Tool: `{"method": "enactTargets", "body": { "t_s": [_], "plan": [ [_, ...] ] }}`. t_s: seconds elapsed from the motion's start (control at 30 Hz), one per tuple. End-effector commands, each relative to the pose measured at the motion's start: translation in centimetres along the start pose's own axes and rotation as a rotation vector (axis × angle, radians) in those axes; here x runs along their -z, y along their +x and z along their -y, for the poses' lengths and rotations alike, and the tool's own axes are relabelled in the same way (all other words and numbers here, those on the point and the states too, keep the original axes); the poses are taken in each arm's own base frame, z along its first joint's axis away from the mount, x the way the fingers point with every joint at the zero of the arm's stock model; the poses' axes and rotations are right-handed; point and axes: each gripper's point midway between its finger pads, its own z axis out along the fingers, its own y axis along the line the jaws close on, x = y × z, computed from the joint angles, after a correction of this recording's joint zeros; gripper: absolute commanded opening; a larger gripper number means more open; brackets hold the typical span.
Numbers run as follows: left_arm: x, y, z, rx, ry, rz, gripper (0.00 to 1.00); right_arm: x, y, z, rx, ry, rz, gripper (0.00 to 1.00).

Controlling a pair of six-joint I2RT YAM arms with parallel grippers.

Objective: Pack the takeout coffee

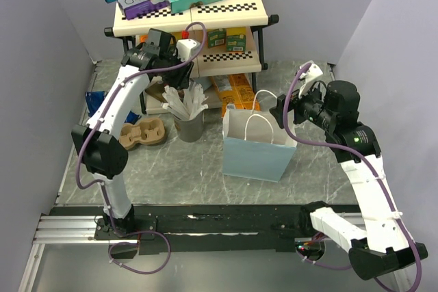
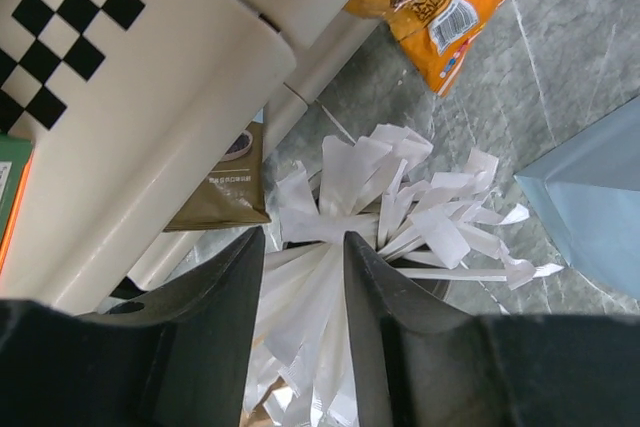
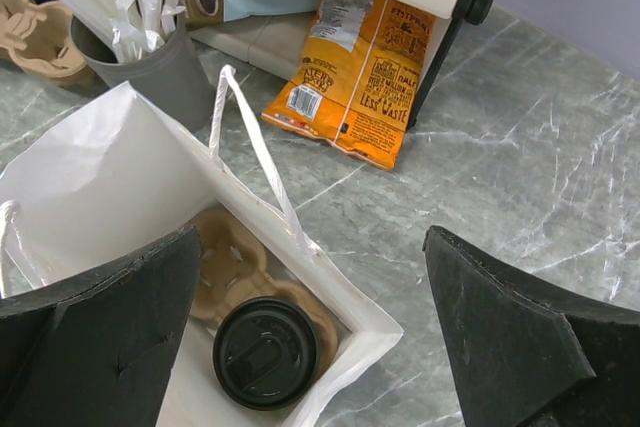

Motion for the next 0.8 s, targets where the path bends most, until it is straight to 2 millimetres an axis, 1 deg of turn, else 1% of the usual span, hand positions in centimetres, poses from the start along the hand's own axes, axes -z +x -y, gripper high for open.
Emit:
{"method": "enactTargets", "body": {
  "t_s": [0.0, 0.17, 0.3, 0.4, 0.5, 0.6, 0.63, 0.77],
  "plan": [
    [0.2, -1.9, -1.2, 0.028, -0.028, 0.056, 0.41, 0.6, -2.3, 0.2, 0.027, 0.007, 0.074, 0.98],
    [0.0, -1.5, -1.1, 0.031, -0.017, 0.043, 0.38, 0.5, -2.0, 0.2, 0.030, 0.006, 0.067, 0.98],
    [0.0, -0.8, -0.9, 0.023, -0.012, 0.024, 0.36, 0.5, -2.0, 0.1, 0.034, 0.003, 0.068, 0.98],
    [0.8, -1.1, -0.9, 0.013, -0.025, 0.039, 0.35, 0.6, -2.0, 0.1, 0.033, 0.003, 0.069, 0.98],
    [1.9, -1.8, -1.3, 0.004, -0.062, 0.068, 0.38, 0.5, -2.0, 0.1, 0.032, 0.002, 0.069, 0.98],
    [2.7, -2.1, -1.3, -0.004, -0.072, 0.081, 0.36, 0.3, -1.9, 0.1, 0.029, 0.000, 0.065, 0.98],
    [3.0, -2.3, -1.1, -0.006, -0.071, 0.087, 0.34, 0.3, -1.9, 0.1, 0.029, -0.002, 0.065, 0.98],
    [3.5, -1.9, -0.8, -0.012, -0.085, 0.085, 0.33, 0.2, -2.1, 0.1, 0.029, -0.003, 0.067, 0.98]
  ]
}}
